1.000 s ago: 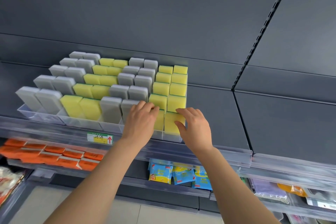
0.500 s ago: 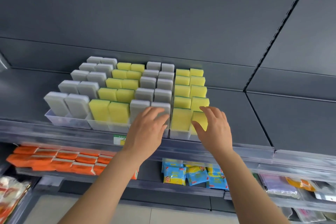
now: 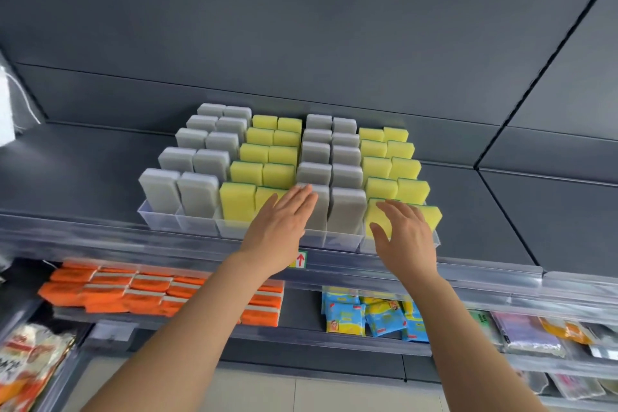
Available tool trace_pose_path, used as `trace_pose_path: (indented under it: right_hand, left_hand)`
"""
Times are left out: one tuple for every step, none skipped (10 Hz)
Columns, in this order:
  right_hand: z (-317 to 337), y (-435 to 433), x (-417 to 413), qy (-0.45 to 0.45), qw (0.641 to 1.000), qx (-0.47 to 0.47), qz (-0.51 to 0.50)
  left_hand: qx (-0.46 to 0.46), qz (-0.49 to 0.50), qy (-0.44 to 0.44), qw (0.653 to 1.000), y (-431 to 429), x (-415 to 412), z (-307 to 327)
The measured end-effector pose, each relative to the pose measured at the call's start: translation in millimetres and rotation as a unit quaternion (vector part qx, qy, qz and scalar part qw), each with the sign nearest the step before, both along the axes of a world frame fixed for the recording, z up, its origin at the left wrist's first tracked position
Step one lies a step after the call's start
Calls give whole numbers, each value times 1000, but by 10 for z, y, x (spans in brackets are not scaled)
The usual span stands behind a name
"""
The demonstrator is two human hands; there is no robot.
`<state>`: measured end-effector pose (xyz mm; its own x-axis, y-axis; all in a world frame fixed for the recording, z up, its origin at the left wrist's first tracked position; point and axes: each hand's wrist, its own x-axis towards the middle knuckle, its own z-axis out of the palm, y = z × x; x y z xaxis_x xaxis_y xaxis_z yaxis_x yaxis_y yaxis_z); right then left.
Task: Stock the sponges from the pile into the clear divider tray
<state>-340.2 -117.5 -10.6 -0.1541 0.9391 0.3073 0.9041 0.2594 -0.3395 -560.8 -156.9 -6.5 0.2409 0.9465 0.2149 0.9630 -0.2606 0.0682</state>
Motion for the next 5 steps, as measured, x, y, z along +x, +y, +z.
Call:
trace_pose_path:
  right_hand:
    - [9,6,-9,0,1000,-2,-8]
    - [4,-1,-19,2,1000,2,-8]
    - [41,-9,-11,11,1000,-7,-7]
    - [94,-5,43,19,1000,9,3]
    - [314,-7,123,77,997,29,-6]
  left_hand:
    - [2,3,-2,1000,11,-1,-31]
    - [2,5,-11,1000,16,6,-40]
    - [-1,11,-27,1000,3,34,23]
    - [20,10,-49,999,-27,46,95]
    - [41,42,-115,992,-79,-11,329]
